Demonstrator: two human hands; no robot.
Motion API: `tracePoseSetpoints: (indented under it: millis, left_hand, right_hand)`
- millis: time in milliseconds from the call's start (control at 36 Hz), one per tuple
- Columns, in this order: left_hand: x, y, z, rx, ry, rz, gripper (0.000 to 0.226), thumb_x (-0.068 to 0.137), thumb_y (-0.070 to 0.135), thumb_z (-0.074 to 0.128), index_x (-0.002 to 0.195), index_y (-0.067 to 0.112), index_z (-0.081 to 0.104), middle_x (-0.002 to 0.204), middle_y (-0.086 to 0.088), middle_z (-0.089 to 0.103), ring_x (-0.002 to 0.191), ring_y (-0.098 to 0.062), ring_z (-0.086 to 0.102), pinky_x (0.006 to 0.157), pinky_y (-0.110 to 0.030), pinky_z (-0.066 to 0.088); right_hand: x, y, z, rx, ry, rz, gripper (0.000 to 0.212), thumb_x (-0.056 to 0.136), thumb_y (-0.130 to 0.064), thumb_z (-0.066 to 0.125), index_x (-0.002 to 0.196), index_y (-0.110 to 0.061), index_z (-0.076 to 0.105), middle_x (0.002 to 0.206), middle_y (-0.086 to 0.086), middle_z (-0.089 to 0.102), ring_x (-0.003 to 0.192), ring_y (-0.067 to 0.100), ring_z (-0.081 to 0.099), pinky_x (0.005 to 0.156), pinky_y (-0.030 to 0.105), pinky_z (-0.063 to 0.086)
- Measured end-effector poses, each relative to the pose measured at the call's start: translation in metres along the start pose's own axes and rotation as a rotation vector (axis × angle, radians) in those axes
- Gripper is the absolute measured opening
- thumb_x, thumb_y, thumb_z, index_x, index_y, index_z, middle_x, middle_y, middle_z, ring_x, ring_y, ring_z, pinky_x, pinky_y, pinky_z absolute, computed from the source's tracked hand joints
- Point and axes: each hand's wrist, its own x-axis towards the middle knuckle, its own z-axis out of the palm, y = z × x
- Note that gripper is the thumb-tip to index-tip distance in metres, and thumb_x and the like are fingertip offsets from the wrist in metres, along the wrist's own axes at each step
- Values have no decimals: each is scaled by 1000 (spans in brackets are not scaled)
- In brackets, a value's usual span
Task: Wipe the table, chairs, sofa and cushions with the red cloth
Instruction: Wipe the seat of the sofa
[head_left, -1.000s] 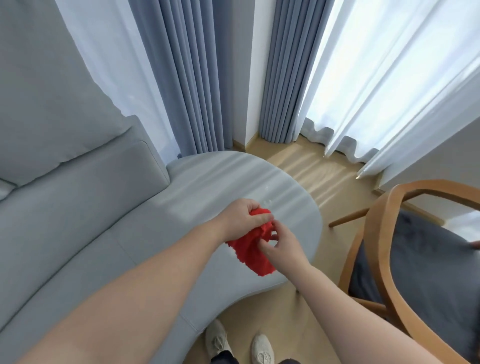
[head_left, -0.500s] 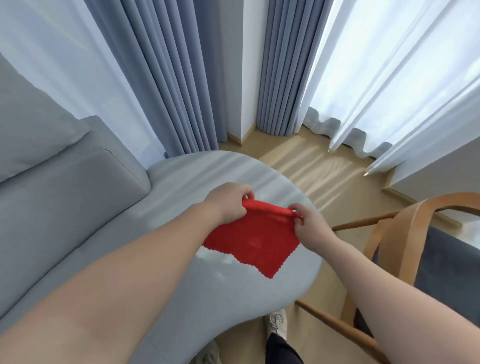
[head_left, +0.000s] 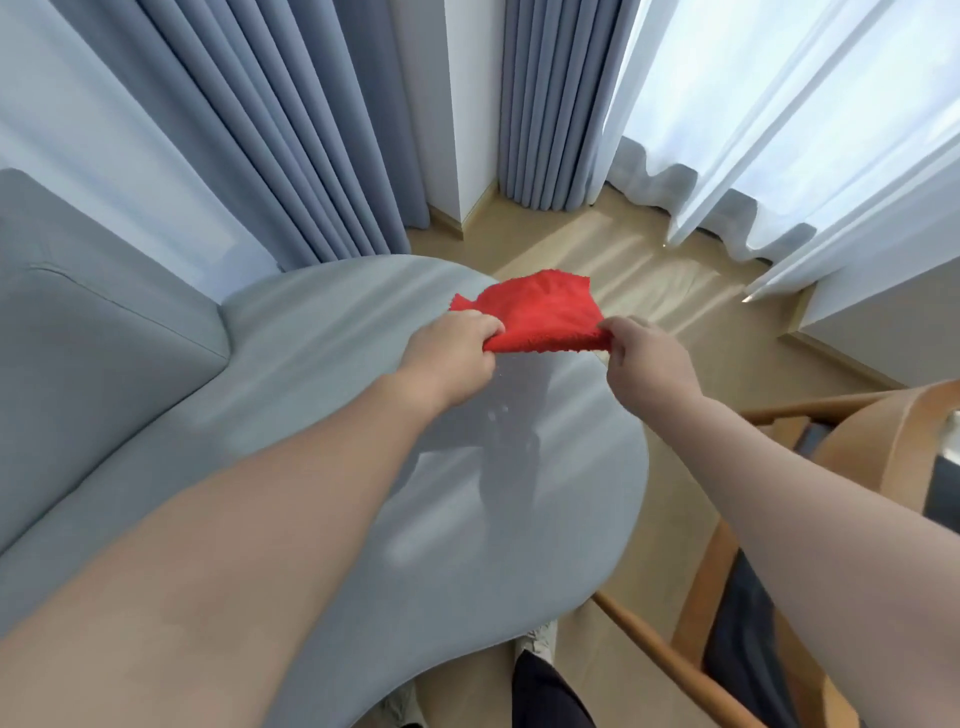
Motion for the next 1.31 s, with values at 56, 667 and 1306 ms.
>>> tracePoseSetpoints:
  millis: [56, 667, 1306]
  left_hand:
    - [-3, -7, 27, 26, -75, -23, 34, 82, 16, 49, 110, 27, 64, 114, 3, 61, 109, -24, 52, 80, -35, 44]
    - [5, -169, 213, 288, 82, -209, 63, 93, 43, 25, 151, 19, 19, 159, -5, 11, 146, -21, 5, 117, -40, -4]
    - [7, -174, 219, 297, 89, -192, 66, 88, 41, 26, 150, 17, 24, 158, -7, 15, 145, -24, 9, 116, -38, -3]
  right_hand:
    - [-8, 15, 20, -72, -44, -1, 30, 87, 0, 41, 106, -11, 62, 98, 9, 61, 88, 36, 56, 65, 36, 37]
    - [58, 26, 244, -326, -177, 36, 89, 80, -81, 14, 153, -31, 4, 161, 15, -5, 145, 42, -6, 113, 63, 0]
    - [-134, 64, 264, -311, -222, -197, 58, 93, -41, 37, 147, -21, 34, 156, 0, 22, 145, 24, 22, 117, 48, 15]
